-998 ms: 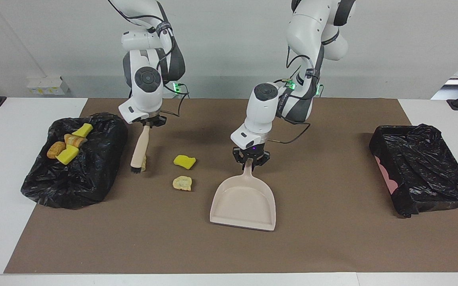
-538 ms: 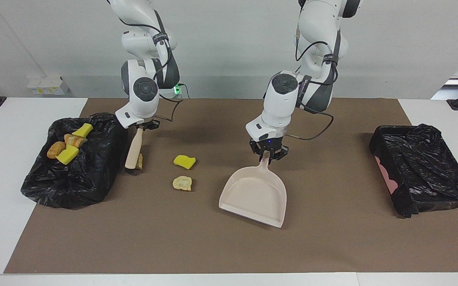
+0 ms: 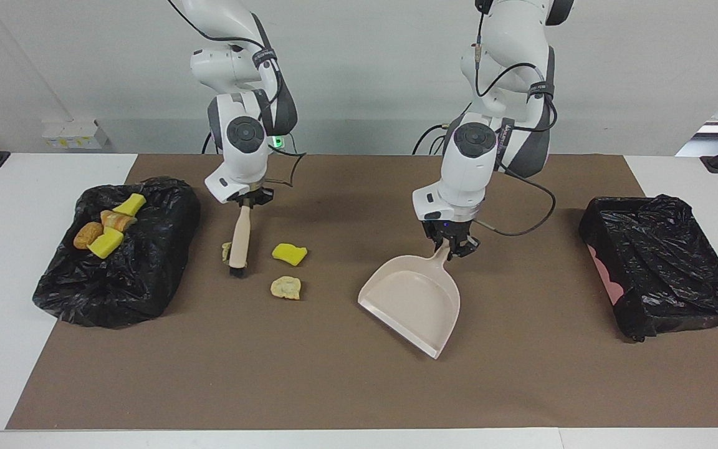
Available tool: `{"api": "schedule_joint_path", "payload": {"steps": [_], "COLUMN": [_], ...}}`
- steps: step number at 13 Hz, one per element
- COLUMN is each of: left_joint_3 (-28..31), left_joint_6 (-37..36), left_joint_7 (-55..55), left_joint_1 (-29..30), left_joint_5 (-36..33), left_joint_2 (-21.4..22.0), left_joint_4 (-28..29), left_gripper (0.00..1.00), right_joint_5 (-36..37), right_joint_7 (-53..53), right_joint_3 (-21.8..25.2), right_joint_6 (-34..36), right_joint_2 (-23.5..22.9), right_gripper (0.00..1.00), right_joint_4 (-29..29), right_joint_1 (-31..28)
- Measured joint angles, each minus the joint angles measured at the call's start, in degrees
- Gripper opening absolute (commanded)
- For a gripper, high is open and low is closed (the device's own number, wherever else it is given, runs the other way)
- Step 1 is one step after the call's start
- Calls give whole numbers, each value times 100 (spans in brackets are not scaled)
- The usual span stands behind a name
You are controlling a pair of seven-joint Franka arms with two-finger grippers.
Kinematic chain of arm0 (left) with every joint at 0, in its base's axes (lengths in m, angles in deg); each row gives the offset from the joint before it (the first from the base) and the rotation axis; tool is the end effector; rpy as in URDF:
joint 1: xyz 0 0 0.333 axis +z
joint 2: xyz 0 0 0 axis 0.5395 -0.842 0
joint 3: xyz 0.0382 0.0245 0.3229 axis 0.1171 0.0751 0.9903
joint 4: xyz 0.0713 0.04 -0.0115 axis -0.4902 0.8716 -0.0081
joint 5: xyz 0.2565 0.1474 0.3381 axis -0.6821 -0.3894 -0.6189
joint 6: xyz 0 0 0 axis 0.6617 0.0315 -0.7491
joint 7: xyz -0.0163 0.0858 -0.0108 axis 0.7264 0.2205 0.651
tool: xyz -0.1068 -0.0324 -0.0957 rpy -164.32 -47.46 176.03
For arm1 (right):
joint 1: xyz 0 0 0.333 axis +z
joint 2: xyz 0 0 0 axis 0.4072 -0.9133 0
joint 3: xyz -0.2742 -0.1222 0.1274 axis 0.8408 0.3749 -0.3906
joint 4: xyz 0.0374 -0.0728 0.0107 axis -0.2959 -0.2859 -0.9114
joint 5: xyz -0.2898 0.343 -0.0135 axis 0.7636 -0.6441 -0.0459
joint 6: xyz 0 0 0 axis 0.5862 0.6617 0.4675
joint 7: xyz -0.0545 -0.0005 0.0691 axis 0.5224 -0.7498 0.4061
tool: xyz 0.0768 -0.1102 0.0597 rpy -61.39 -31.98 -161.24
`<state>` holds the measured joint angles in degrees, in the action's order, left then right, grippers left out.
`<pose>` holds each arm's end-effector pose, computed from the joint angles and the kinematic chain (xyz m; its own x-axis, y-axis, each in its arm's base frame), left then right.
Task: Sweep and dump trash in bin
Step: 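Sweep the bread and sponge pieces toward the dustpan with the right gripper, then push the pieces into the dustpan held by the left gripper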
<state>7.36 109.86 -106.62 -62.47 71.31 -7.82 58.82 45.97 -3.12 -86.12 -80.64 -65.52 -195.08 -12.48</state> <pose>0.6199 -0.2989 0.3427 0.6683 -0.7438 0.0099 -0.7424 -0.6678 -0.0536 0.4972 0.1249 0.2864 0.9692 -0.0420 -0.2425 0.0104 -0.9775 0.2107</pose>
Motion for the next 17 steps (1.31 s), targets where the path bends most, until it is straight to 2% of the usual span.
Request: {"api": "schedule_joint_path", "payload": {"steps": [3,5,6,8,10,13,17], "left_joint_3": [-1,0,-11,-71,-104,-112,-107], "left_joint_6": [0,1,13,141,459,608,615], "left_joint_7": [-1443,-2203,-2336,-2440,-2481,-2480,-2481], "left_joint_1": [193,250,250,210,77,-187,-206], "left_joint_5": [-15,-17,-55,-184,-242,-442,-470], "left_joint_2": [-1,-1,-3,32,130,238,263], "left_joint_4": [39,109,168,369,707,941,1031], "left_gripper": [0,0,0,0,0,0,0], "right_joint_5": [-126,-127,-127,-127,-127,-186,-1043], "right_joint_7": [-38,-378,-582,-931,-1132,-1147,-1149], "right_joint_3": [-15,22,30,48,56,27,6], "right_joint_6": [683,1253,1414,1297,767,87,-232], "right_joint_2": [-243,-312,-300,-277,-265,-304,-433], "right_gripper": [0,0,0,0,0,0,0], "right_joint_4": [846,1371,1441,1289,913,465,384], "right_joint_1": [237,74,-116,-512,-753,-778,-525]}}
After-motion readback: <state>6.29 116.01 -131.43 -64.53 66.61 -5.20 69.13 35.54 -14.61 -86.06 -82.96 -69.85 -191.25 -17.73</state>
